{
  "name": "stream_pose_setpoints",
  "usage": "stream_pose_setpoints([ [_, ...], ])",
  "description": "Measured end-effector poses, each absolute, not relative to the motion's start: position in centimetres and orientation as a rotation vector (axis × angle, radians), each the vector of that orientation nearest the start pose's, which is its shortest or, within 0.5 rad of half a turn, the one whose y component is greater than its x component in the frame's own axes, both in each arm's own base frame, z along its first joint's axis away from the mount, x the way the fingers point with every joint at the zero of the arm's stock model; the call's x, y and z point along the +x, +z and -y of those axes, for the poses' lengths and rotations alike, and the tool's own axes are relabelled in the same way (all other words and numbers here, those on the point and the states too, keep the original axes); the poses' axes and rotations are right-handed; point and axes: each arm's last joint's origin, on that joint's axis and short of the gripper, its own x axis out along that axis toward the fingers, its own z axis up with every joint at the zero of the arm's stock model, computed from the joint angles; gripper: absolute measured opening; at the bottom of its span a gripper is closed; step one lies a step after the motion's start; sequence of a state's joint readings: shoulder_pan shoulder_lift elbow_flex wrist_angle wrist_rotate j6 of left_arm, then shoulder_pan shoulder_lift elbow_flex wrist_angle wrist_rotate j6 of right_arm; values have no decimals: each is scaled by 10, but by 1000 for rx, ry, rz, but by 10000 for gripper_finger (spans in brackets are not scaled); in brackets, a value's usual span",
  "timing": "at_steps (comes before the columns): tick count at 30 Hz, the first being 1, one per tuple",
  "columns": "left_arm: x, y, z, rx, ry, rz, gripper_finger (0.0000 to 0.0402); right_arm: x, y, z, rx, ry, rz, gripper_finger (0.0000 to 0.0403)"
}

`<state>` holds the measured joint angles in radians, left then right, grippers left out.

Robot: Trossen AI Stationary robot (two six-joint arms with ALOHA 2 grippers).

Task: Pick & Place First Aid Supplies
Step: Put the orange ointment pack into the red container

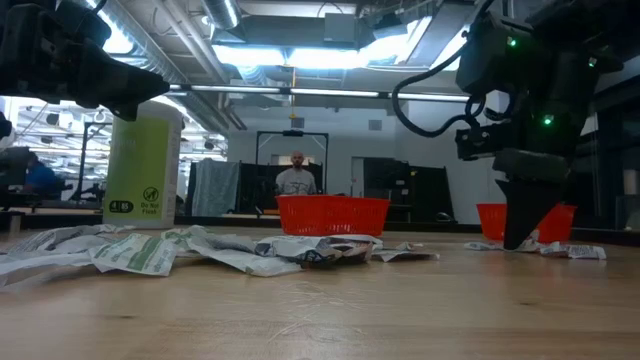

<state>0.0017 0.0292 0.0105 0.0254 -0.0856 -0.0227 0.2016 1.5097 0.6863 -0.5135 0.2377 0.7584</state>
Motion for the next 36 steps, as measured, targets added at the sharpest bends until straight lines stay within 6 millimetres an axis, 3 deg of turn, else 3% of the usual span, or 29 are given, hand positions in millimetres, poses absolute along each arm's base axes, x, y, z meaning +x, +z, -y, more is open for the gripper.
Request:
stream_pose_setpoints([
  [5,99,167,-3,-23,87,8,88,243,144,-45,354,-420,-1207,4],
  [14,99,167,-3,-23,87,8,88,274,184,-51,287,-288,-1075,4],
  [19,99,167,-3,-23,87,8,88,282,197,-53,257,-259,-1036,3],
  [30,99,167,-3,-23,87,8,88,290,210,-57,174,-81,-1028,10],
  [36,99,167,-3,-23,87,8,88,286,208,-57,176,-68,-1076,11],
])
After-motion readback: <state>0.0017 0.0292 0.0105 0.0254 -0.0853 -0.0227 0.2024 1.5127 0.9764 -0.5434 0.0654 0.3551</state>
